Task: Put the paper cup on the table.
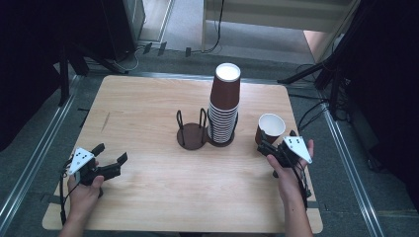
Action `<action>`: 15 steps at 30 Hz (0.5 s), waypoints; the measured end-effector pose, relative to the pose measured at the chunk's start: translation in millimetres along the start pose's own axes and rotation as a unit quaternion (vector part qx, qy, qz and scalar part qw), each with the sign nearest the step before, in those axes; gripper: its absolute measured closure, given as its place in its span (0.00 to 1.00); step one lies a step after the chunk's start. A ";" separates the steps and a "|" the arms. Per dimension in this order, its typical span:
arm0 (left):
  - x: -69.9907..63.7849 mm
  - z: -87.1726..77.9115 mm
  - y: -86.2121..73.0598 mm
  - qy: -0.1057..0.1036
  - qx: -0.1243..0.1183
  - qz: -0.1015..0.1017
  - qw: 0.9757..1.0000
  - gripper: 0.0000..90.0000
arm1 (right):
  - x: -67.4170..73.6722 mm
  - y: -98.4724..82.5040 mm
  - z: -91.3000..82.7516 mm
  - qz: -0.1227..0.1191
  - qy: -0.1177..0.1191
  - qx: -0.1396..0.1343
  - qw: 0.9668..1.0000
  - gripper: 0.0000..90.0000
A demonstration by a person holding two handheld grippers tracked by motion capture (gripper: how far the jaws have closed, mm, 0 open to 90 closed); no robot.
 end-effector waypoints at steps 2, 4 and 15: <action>0.0 0.0 0.0 0.000 0.000 0.000 1.000 0.07 | -0.9 0.3 -4.4 0.003 0.000 -0.003 1.000 0.00; -0.1 0.1 0.1 0.001 0.000 0.000 1.000 0.07 | -2.1 -0.3 -10.0 0.000 -0.001 -0.003 1.000 0.00; 0.0 -0.3 -0.1 0.001 0.000 0.000 1.000 0.07 | -12.0 -5.9 -35.4 0.008 -0.006 -0.004 1.000 0.00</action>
Point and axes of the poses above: each handheld gripper's, and its own axes: z roughly forward along the jaws, y roughly out of its top, x roughly to its left, the point moved 10 cm from there along z, roughly forward along the jaws, and after that the axes turned 9 degrees about y, right-handed, at the moved point
